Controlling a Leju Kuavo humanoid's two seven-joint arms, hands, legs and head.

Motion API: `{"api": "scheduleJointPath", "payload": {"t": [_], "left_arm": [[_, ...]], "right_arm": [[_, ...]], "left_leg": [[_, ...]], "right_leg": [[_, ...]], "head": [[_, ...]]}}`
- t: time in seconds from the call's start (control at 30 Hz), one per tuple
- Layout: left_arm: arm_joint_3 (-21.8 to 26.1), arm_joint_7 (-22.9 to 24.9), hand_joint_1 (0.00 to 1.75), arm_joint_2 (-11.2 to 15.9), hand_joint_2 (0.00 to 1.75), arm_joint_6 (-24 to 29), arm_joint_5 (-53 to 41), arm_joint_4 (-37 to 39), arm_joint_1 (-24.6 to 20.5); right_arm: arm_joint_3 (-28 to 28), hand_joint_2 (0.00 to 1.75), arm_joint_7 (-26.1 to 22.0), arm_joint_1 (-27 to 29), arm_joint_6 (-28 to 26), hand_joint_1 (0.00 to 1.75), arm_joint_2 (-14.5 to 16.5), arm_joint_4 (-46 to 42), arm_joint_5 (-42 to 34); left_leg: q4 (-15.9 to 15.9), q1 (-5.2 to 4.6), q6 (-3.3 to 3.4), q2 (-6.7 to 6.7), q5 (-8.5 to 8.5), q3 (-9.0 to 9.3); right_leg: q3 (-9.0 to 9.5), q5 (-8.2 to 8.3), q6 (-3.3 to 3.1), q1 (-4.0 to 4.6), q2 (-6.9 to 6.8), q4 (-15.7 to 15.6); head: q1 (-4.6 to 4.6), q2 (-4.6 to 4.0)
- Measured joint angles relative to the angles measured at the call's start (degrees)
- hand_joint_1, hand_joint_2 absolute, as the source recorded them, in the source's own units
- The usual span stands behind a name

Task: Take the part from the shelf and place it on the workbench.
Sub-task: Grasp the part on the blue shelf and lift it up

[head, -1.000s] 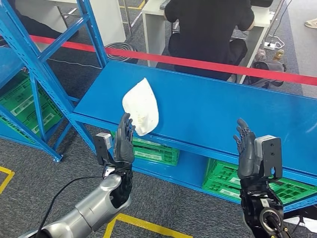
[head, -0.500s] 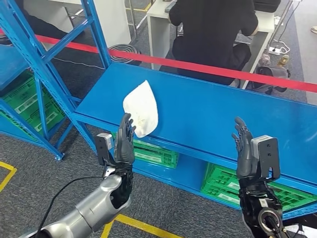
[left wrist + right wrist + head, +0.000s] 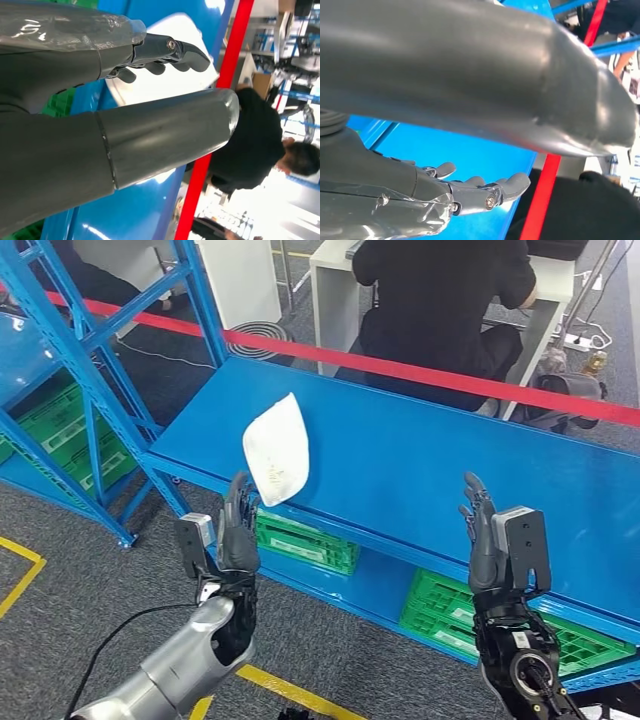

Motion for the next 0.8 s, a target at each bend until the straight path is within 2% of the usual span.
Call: {"api": "scheduleJointPath", "payload": {"t": [0.03,0.07,0.1,0.17,0.2,0.23,0.3,0.33,0.37,0.4,0.43,0.5,0.53,0.57,0.6,0.67,0.7,0.73,0.8], "left_arm": [[0.0,0.0,0.0,0.0,0.0,-0.01,0.0,0.0,-0.07],[0.0,-0.01,0.0,-0.04,0.0,-0.02,0.0,-0.01,-0.16],[0.0,-0.02,0.0,-0.07,0.0,-0.03,0.0,-0.01,-0.22],[0.0,-0.03,0.0,-0.1,0.0,-0.04,0.01,-0.02,-0.24],[0.01,-0.03,0.0,-0.1,0.0,-0.04,0.01,-0.02,-0.22],[0.01,-0.04,0.0,-0.13,0.0,-0.04,0.02,-0.02,-0.25],[0.02,-0.04,0.0,-0.25,0.0,-0.04,0.03,-0.02,-0.31],[0.01,-0.03,0.0,-0.31,0.0,-0.04,0.04,-0.02,-0.32],[0.01,-0.02,0.0,-0.36,0.0,-0.04,0.04,-0.02,-0.29],[0.0,-0.02,0.0,-0.38,0.0,-0.04,0.04,-0.01,-0.24],[0.0,-0.02,0.0,-0.4,0.0,-0.04,0.04,-0.01,-0.23],[0.0,-0.02,0.0,-0.51,0.0,-0.04,0.04,0.01,-0.22],[0.0,-0.02,0.0,-0.57,0.0,-0.04,0.06,0.02,-0.23],[0.0,-0.02,0.0,-0.61,0.0,-0.03,0.08,0.03,-0.22],[0.0,-0.01,0.0,-0.62,0.0,-0.02,0.12,0.04,-0.19],[0.01,0.0,0.0,-0.58,0.0,0.03,0.2,0.04,-0.13],[0.01,-0.01,0.0,-0.55,0.0,0.05,0.22,0.03,-0.1],[0.02,-0.01,0.0,-0.5,0.0,0.08,0.23,0.03,-0.15],[0.02,-0.02,0.0,-0.4,0.0,0.14,0.26,0.02,-0.26]], "right_arm": [[-0.01,0.0,-0.05,-0.01,0.01,0.0,0.0,-0.01,-0.03],[-0.03,0.0,-0.09,-0.01,0.01,0.0,0.0,-0.01,-0.08],[-0.04,0.0,-0.13,-0.01,0.02,0.0,0.0,-0.01,-0.1],[-0.07,0.0,-0.2,-0.02,0.02,0.0,-0.01,-0.01,-0.14],[-0.08,0.0,-0.24,-0.02,0.02,0.0,-0.01,-0.01,-0.16],[-0.1,0.0,-0.31,-0.04,0.02,0.0,-0.02,-0.02,-0.17],[-0.12,0.0,-0.38,0.02,0.02,0.0,-0.02,0.0,-0.23],[-0.11,0.0,-0.4,0.11,0.02,0.0,-0.02,0.01,-0.26],[-0.1,0.0,-0.39,0.23,0.02,0.0,-0.02,0.03,-0.28],[-0.09,0.0,-0.39,0.32,0.02,0.0,-0.02,0.05,-0.3],[-0.09,0.0,-0.39,0.37,0.02,0.0,-0.02,0.06,-0.3],[-0.13,0.0,-0.42,0.35,0.01,0.0,-0.03,0.07,-0.42],[-0.15,0.0,-0.44,0.32,-0.02,0.0,-0.04,0.07,-0.62],[-0.16,0.0,-0.46,0.28,-0.04,0.0,-0.04,0.08,-0.84],[-0.15,0.0,-0.47,0.23,-0.04,0.0,-0.04,0.09,-1.07],[-0.11,0.0,-0.37,0.09,-0.01,0.0,-0.03,0.11,-1.27],[-0.11,0.0,-0.25,0.0,0.01,0.0,-0.04,0.11,-1.31],[-0.15,0.0,-0.08,-0.1,-0.03,0.0,-0.05,0.12,-1.3],[-0.22,0.0,0.33,-0.26,-0.1,0.0,-0.1,0.16,-1.2]], "left_leg": [[-3.83,-0.65,0.71,1.06,1.27,1.86],[-6.28,-1.17,1.1,1.77,1.87,3.0],[-7.36,-1.51,1.23,2.06,1.91,3.4],[-7.89,-1.37,1.14,0.71,2.13,3.5],[-8.28,-1.17,1.23,0.06,2.3,3.7],[-8.67,-0.93,1.38,-0.55,2.5,3.96],[-9.08,-0.68,1.63,-1.77,2.7,4.31],[-9.07,-0.66,1.72,-2.42,2.71,4.34],[-9.04,-0.67,1.74,-3.18,2.69,4.35],[-8.99,-0.69,1.76,-3.97,2.67,4.39],[-8.9,-0.7,1.77,-4.69,2.61,4.45],[-8.66,-0.67,1.71,-5.93,2.37,4.67],[-8.46,-0.72,1.6,-6.39,2.23,4.69],[-8.31,-0.73,1.43,-6.79,2.16,4.58],[-8.22,-0.68,1.2,-7.08,2.17,4.39],[-8.29,-0.67,0.65,-7.4,2.33,4.14],[-8.14,-0.77,0.37,-7.01,2.17,4.1],[-7.17,-0.86,0.01,-6.08,1.51,3.68],[-1.52,-0.65,-0.88,-3.5,-1.42,0.9]], "right_leg": [[0.13,-0.15,-0.03,0.28,-0.51,-0.04],[0.24,-0.3,0.03,0.44,-0.99,-0.11],[0.33,-0.42,0.14,0.54,-1.48,-0.21],[0.59,-0.67,0.49,0.63,-2.38,-0.47],[0.58,-1.05,0.71,0.6,-1.89,-0.2],[0.14,-1.94,0.92,0.52,-0.78,1.02],[-2.66,-5.17,1.26,0.3,2.11,7.33],[-4.69,-6.88,1.38,0.24,2.83,11.53],[-6.48,-7.83,1.5,0.24,3.1,14.86],[-7.47,-7.68,1.56,0.24,3.19,16.29],[-7.37,-6.33,1.54,0.24,3.26,15.37],[-4.42,-1.56,1.15,0.25,3.69,7.75],[-2.76,0.17,0.91,0.28,4.09,3.77],[-1.46,1.1,0.63,0.32,4.45,0.84],[-0.82,1.19,0.38,0.41,4.75,-0.54],[-0.32,1.15,-0.1,0.42,4.74,-1.23],[-0.06,1.35,-0.37,0.29,4.59,-1.59],[0.24,1.55,-0.66,0.04,4.39,-2.0],[0.68,1.79,-1.02,-0.34,3.94,-2.61]], "head": [[0.08,0.0],[0.19,0.0],[0.32,0.0],[0.44,0.0],[0.54,0.0],[0.68,0.0],[1.21,0.0],[1.42,0.0],[1.58,0.0],[1.67,0.0],[1.71,0.0],[1.91,0.0],[2.03,0.0],[2.13,0.0],[2.19,0.0],[2.23,0.0],[2.28,0.0],[2.15,0.0],[1.84,0.0]]}}
